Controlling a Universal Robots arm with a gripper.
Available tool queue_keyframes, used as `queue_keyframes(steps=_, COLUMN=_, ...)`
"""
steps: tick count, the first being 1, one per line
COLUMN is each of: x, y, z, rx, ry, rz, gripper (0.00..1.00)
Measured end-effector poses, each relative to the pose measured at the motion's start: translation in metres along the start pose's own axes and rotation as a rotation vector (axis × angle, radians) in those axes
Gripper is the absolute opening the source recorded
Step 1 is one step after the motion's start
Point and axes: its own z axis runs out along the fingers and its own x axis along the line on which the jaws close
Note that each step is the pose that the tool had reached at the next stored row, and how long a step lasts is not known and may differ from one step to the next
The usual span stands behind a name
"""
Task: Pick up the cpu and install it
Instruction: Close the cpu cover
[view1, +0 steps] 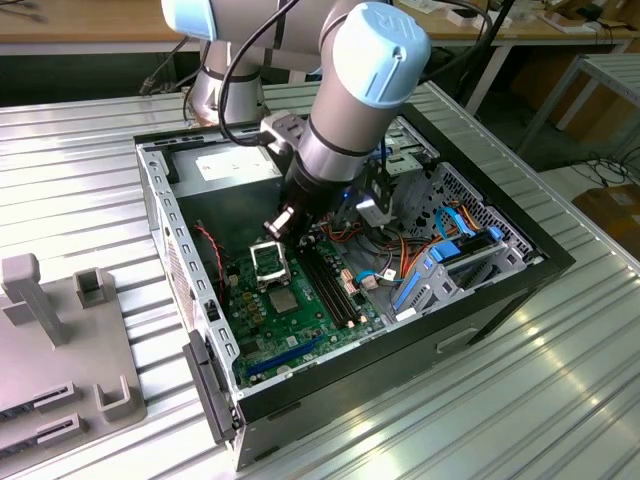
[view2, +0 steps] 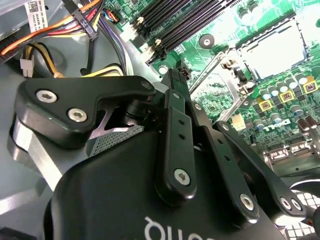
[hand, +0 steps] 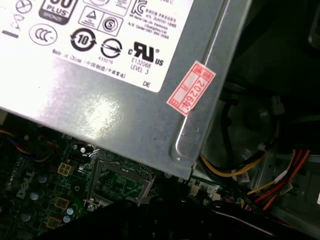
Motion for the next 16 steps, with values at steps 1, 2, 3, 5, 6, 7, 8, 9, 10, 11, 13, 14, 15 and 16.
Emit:
queue_keyframes(steps=1, x=0.0000, y=0.0001, z=-0.0007, rx=0.0001, ry=0.0001, rz=0.000, gripper=0.11)
queue_keyframes(steps=2, x=0.0001, y=0.0003, z=-0.0013, rx=0.0002, ry=0.0002, rz=-0.001, gripper=0.11)
queue_keyframes(steps=3, x=0.0001, y=0.0004, z=-0.0019, rx=0.0004, ry=0.0004, rz=-0.001, gripper=0.11)
queue_keyframes(steps=5, x=0.0002, y=0.0007, z=-0.0037, rx=0.0024, ry=0.0013, rz=-0.003, gripper=0.11)
queue_keyframes(steps=6, x=0.0002, y=0.0008, z=-0.0043, rx=0.0032, ry=0.0018, rz=-0.003, gripper=0.11)
queue_keyframes(steps=7, x=0.0002, y=0.0009, z=-0.0047, rx=0.0040, ry=0.0022, rz=-0.004, gripper=0.11)
queue_keyframes(steps=8, x=0.0002, y=0.0011, z=-0.0056, rx=0.0065, ry=0.0033, rz=-0.005, gripper=0.11)
queue_keyframes(steps=9, x=0.0002, y=0.0011, z=-0.0061, rx=0.0088, ry=0.0044, rz=-0.006, gripper=0.11)
queue_keyframes(steps=10, x=0.0003, y=0.0011, z=-0.0066, rx=0.0111, ry=0.0055, rz=-0.006, gripper=0.11)
queue_keyframes(steps=11, x=0.0003, y=0.0012, z=-0.0071, rx=0.0127, ry=0.0063, rz=-0.007, gripper=0.11)
queue_keyframes(steps=13, x=0.0003, y=0.0014, z=-0.0080, rx=0.0155, ry=0.0077, rz=-0.009, gripper=0.11)
queue_keyframes(steps=14, x=0.0003, y=0.0015, z=-0.0084, rx=0.0173, ry=0.0086, rz=-0.011, gripper=0.11)
queue_keyframes(steps=15, x=0.0004, y=0.0016, z=-0.0088, rx=0.0192, ry=0.0096, rz=-0.012, gripper=0.11)
queue_keyframes(steps=16, x=0.0004, y=0.0017, z=-0.0092, rx=0.0205, ry=0.0103, rz=-0.013, gripper=0.11)
